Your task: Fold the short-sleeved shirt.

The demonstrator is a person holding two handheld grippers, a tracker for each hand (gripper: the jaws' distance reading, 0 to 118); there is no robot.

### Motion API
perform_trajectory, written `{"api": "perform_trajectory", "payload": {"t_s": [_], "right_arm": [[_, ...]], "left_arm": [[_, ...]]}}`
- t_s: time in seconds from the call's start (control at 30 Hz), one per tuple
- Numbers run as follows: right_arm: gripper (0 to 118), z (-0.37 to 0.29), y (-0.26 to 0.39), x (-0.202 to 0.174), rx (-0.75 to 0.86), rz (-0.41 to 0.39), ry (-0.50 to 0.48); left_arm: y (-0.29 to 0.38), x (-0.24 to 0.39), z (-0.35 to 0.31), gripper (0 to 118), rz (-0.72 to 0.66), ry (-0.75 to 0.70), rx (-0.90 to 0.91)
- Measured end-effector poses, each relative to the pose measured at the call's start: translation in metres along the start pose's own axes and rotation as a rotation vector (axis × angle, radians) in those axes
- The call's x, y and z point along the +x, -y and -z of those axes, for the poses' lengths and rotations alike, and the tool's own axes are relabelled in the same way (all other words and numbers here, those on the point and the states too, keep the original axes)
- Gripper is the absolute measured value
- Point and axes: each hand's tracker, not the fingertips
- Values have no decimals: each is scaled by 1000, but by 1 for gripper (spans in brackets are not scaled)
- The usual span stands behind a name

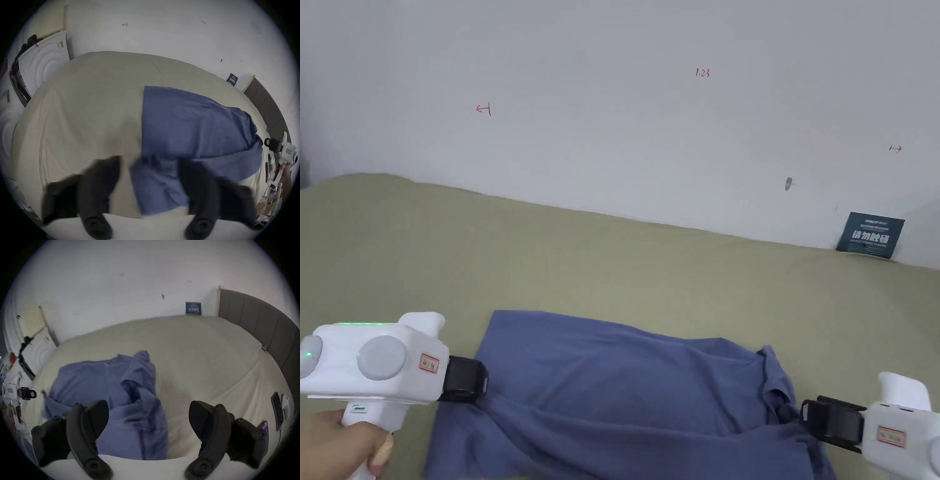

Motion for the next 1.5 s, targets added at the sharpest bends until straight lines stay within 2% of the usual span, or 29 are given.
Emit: {"api": "perform_trajectory", "payload": {"t_s": [0.07, 0.2, 0.23, 0.27, 0.3, 0.33, 0.4, 0.43, 0.53, 0.63, 0.77, 0.8, 0.83, 0.87, 0.9, 0.97, 1.03, 1.07, 1.1, 1.2, 1.23, 1.27, 1.3, 1.33, 1.37, 1.4, 1.43, 1.5], "right_arm": [[101, -28, 3, -7, 54, -50, -18], [98, -78, 29, -20, 44, -139, -28], [84, -86, 39, -21, 20, -147, -36], [63, -93, 48, -23, -8, -151, -42], [37, -98, 59, -25, -30, -141, -50], [8, -98, 72, -24, -65, -120, -36], [1, -98, 99, -24, -71, -66, 4], [0, -97, 110, -22, -72, -69, -10], [0, -93, 131, -20, -114, -62, -17], [0, -89, 135, -15, -117, -68, -36], [0, -87, 123, -11, -84, -64, -35], [0, -85, 120, -8, -80, -54, -32], [0, -84, 117, -7, -74, -48, -23], [0, -83, 115, -5, -68, -47, -14], [0, -85, 112, -5, -62, -43, -10], [0, -85, 110, -1, -36, -27, -1], [0, -86, 107, -1, -17, -29, 11], [0, -85, 106, 0, -16, -35, 11], [0, -82, 104, 1, -15, -39, 10], [0, -62, 100, 7, -50, -40, -6], [2, -52, 98, 8, -80, -36, -3], [13, -41, 97, 6, -110, -39, 61], [38, -29, 94, 4, -131, -65, 140], [81, -16, 93, 5, -149, -76, 157], [99, -4, 92, 9, -155, -64, 128], [96, 7, 91, 12, -186, -35, 92], [88, 15, 90, 12, -179, 4, 81], [86, 28, 88, 9, -204, 25, 75]], "left_arm": [[5, -3, -22, 95, 19, 44, 50], [40, 2, -67, 91, 111, -54, 180], [54, 3, -75, 81, 111, -65, 209], [67, 2, -82, 66, 101, -64, 230], [81, 1, -84, 41, 80, -49, 221], [94, -2, -88, 11, 62, -41, 215], [119, -4, -88, 10, 36, -48, 215], [132, -5, -86, 0, 41, -43, 218], [146, -15, -72, 0, -8, -12, 169], [133, -24, -52, 0, -41, -16, 142], [98, -28, -16, 9, -88, -12, 101], [87, -30, -4, 32, -108, 2, 62], [80, -33, 8, 77, -132, 27, 44], [76, -28, 18, 101, -155, 34, 49], [70, -29, 27, 107, -164, 49, 34], [63, -28, 44, 104, -166, 39, 14], [65, -20, 58, 103, -142, -35, -45], [67, -21, 64, 97, -122, -60, -58], [70, -22, 68, 83, -111, -90, -48], [77, -22, 65, 18, -73, -218, 21], [80, -19, 54, 9, -93, -129, 57], [84, -14, 44, 8, -122, -50, 69], [85, -11, 43, 7, -130, -61, 71], [85, -8, 44, 7, -115, -86, 60], [84, -5, 43, 7, -98, -95, 54], [83, -3, 33, 7, -93, -91, 62], [83, -1, 29, 7, -90, -82, 72], [82, 5, 20, 7, -74, -78, 89]]}}
